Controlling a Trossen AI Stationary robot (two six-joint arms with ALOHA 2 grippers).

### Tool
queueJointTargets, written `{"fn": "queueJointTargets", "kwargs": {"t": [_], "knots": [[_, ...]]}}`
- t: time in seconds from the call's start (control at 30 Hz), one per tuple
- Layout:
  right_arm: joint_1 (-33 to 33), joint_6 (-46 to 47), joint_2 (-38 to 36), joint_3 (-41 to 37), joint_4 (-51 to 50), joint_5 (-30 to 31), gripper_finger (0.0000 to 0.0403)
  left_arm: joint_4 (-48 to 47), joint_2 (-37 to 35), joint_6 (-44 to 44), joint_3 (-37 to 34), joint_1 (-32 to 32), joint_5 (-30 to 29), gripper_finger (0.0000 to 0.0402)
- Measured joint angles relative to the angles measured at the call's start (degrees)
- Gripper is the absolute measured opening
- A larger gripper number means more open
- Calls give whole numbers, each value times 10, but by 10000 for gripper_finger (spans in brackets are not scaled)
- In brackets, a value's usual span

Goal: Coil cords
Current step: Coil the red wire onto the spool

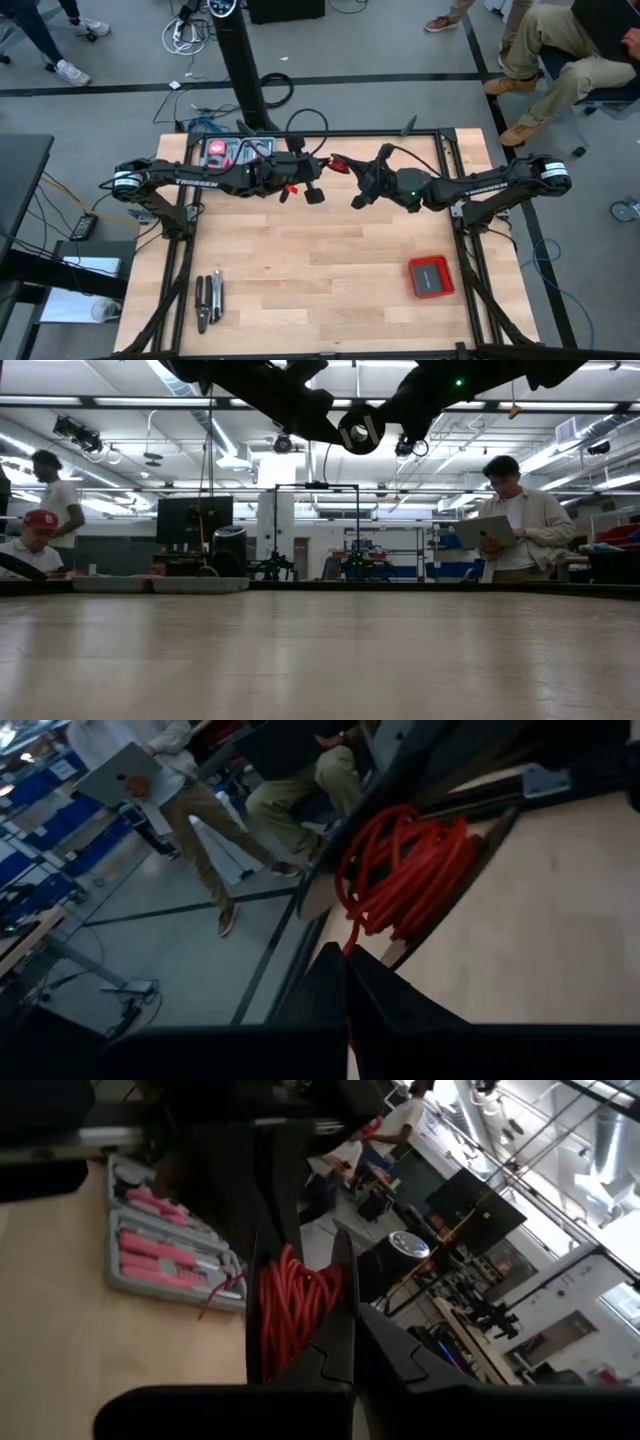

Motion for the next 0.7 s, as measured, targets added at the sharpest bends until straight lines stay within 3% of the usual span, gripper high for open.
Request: {"fn": "queueJointTargets", "kwargs": {"t": [0.2, 0.47, 0.7], "knots": [[2, -12, -8, 0, -27, 2, 0, 1, 0, -16, 0, -6, 4, 1], [5, -8, -8, 0, -26, -2, 0, 3, 0, -29, 1, -6, 1, 58], [21, -16, -8, -1, -28, -18, 0, 3, 0, -30, 1, -8, -19, 66]]}}
